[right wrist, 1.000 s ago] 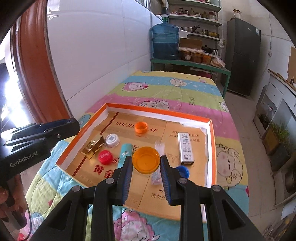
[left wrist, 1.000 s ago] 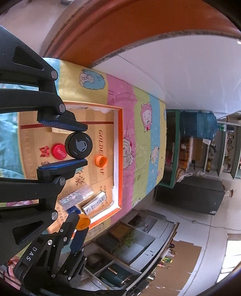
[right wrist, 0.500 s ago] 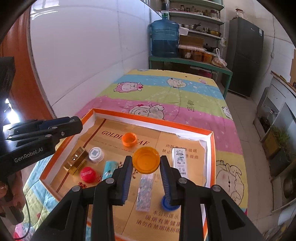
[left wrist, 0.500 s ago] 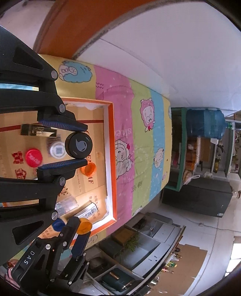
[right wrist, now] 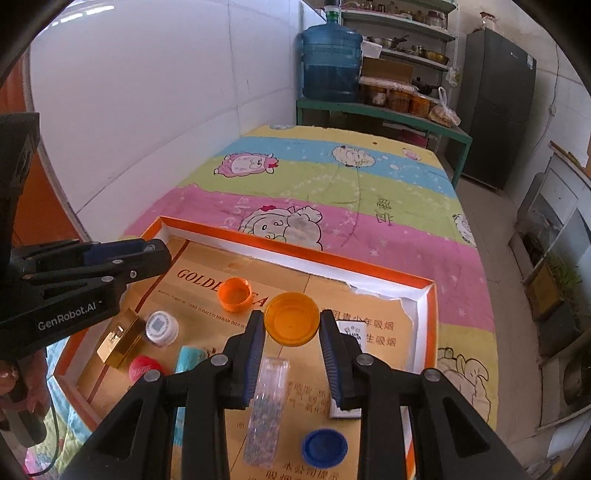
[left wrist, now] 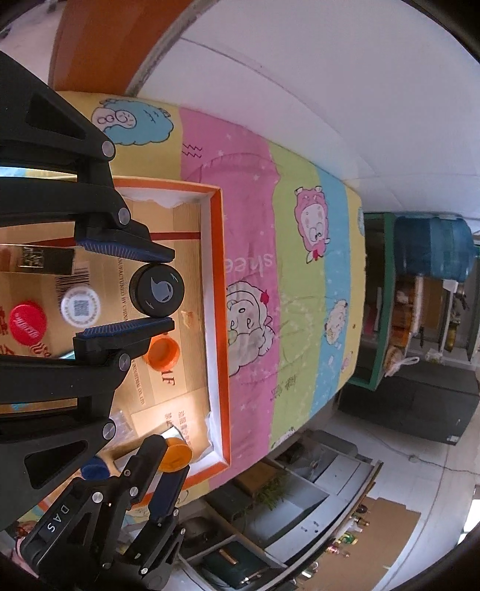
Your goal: Organize rigid objects
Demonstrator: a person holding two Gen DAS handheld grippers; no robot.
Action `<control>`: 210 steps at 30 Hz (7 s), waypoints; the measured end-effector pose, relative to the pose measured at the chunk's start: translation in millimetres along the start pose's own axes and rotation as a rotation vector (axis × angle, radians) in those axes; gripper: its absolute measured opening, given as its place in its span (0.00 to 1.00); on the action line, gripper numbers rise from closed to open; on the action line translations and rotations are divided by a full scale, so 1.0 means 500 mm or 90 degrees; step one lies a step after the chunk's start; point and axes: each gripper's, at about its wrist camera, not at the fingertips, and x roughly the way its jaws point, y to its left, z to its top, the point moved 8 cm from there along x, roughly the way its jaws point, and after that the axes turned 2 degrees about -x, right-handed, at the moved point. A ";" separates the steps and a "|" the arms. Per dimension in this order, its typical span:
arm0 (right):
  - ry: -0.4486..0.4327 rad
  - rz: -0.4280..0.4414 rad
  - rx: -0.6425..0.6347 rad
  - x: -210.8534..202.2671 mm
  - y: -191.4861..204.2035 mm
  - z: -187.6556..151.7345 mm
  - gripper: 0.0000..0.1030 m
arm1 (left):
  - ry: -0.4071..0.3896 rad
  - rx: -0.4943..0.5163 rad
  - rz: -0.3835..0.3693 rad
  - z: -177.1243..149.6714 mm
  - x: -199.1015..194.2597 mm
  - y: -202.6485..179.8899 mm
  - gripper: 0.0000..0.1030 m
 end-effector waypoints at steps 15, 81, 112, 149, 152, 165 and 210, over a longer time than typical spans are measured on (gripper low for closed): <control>0.060 0.001 -0.003 0.093 -0.008 0.008 0.30 | 0.078 -0.027 0.023 -0.011 0.087 0.029 0.30; -0.059 -0.063 0.101 -0.191 0.084 -0.151 0.36 | -0.076 -0.040 -0.029 -0.199 -0.239 -0.013 0.43; -0.146 -0.113 0.096 -0.380 0.132 -0.241 0.36 | -0.155 -0.009 0.002 -0.327 -0.425 -0.060 0.43; -0.203 -0.144 0.090 -0.499 0.205 -0.296 0.36 | -0.211 -0.009 0.051 -0.422 -0.544 -0.056 0.43; -0.204 -0.140 0.091 -0.499 0.206 -0.297 0.36 | -0.212 -0.014 0.046 -0.423 -0.545 -0.055 0.43; -0.200 -0.134 0.091 -0.495 0.206 -0.301 0.36 | -0.213 -0.012 0.062 -0.422 -0.543 -0.048 0.43; -0.195 -0.126 0.097 -0.484 0.202 -0.303 0.36 | -0.205 -0.004 0.082 -0.432 -0.535 -0.060 0.43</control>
